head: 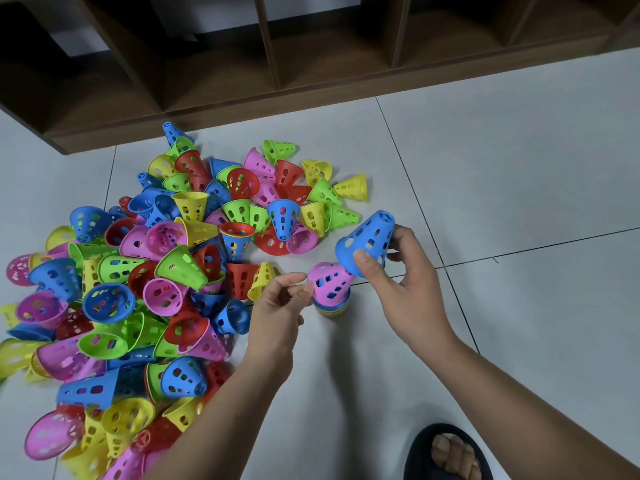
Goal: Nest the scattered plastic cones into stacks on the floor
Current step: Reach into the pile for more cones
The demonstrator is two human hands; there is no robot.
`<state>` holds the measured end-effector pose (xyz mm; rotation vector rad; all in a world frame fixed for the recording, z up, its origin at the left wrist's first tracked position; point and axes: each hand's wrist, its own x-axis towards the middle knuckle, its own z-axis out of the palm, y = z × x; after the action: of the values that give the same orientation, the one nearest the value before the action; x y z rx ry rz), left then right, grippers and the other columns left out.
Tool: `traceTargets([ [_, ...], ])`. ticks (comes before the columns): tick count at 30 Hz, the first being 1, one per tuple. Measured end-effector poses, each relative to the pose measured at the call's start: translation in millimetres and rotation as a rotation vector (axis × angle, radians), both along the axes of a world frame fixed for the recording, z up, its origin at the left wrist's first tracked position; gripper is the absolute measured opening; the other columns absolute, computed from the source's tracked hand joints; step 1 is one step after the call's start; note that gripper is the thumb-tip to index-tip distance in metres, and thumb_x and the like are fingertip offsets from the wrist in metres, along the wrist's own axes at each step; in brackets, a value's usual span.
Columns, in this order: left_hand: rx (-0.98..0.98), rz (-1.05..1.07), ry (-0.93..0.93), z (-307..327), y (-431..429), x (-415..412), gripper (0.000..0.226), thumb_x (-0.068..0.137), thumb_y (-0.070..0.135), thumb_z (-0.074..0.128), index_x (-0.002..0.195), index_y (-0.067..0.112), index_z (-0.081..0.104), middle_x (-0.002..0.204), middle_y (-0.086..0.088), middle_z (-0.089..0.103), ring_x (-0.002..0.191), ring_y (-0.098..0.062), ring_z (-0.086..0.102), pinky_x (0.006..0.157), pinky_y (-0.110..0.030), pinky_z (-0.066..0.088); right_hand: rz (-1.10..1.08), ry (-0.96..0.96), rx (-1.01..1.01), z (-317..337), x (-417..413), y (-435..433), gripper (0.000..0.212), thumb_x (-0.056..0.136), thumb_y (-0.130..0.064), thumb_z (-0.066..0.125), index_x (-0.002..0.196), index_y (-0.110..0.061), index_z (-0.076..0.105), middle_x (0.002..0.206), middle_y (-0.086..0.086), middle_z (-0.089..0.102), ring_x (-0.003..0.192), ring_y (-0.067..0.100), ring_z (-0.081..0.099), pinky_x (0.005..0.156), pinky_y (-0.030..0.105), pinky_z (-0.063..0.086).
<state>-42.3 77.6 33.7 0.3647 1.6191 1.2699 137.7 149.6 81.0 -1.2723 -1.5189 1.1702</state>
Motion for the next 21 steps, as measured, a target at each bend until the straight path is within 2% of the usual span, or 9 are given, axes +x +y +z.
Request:
traceTargets([
  [6,-0.078,-0.018,0.1,-8,-1,-3,0.011,0.1,0.022,0.075,0.11,0.019,0.074,0.091,0.003,0.077,0.084,-0.009,0.071,0.072,-0.03,0.049,0.113,-0.139,0.101,-10,-10,-10,0.045,0.092,-0.041,0.078,0.131,-0.029,0.061,0.123,-0.014,0.062,0.123,0.014,0.058,0.1,0.021,0.044],
  [8,-0.103,-0.046,0.113,-11,-2,-4,0.012,0.097,0.022,0.077,0.108,0.02,0.074,0.094,0.003,0.076,0.085,-0.009,0.071,0.073,-0.031,0.052,0.179,-0.216,0.114,-19,-13,-13,0.046,0.091,-0.043,0.079,0.132,-0.03,0.061,0.124,-0.017,0.06,0.122,0.011,0.055,0.101,0.023,0.044],
  [11,-0.135,-0.056,0.096,-16,-1,-7,0.014,0.095,0.02,0.078,0.109,0.02,0.074,0.104,0.002,0.078,0.095,-0.015,0.074,0.08,-0.036,0.059,0.279,-0.387,0.147,-40,-16,-16,0.047,0.092,-0.047,0.078,0.133,-0.032,0.06,0.125,-0.02,0.059,0.12,0.008,0.051,0.106,0.036,0.044],
  [14,-0.151,-0.022,0.019,-20,0,-7,0.013,0.1,0.019,0.074,0.113,0.018,0.074,0.112,-0.001,0.079,0.109,-0.022,0.076,0.091,-0.044,0.063,0.297,-0.469,0.167,-55,-15,-14,0.047,0.093,-0.047,0.075,0.135,-0.033,0.058,0.128,-0.018,0.058,0.121,0.01,0.051,0.106,0.038,0.044],
  [17,-0.153,0.004,-0.068,-19,0,-4,0.016,0.107,0.015,0.061,0.117,0.016,0.074,0.112,0.001,0.081,0.112,-0.022,0.076,0.099,-0.048,0.062,0.314,-0.546,0.196,-64,-16,-12,0.049,0.094,-0.047,0.073,0.137,-0.031,0.055,0.132,-0.015,0.056,0.122,0.014,0.051,0.106,0.039,0.044],
  [21,-0.164,-0.04,-0.121,-12,3,3,0.021,0.108,0.03,0.06,0.119,0.021,0.076,0.11,0.007,0.081,0.112,-0.016,0.075,0.1,-0.046,0.061,0.334,-0.575,0.175,-67,-19,-9,0.055,0.092,-0.045,0.075,0.139,-0.029,0.053,0.137,-0.013,0.052,0.124,0.013,0.051,0.109,0.033,0.044],
])
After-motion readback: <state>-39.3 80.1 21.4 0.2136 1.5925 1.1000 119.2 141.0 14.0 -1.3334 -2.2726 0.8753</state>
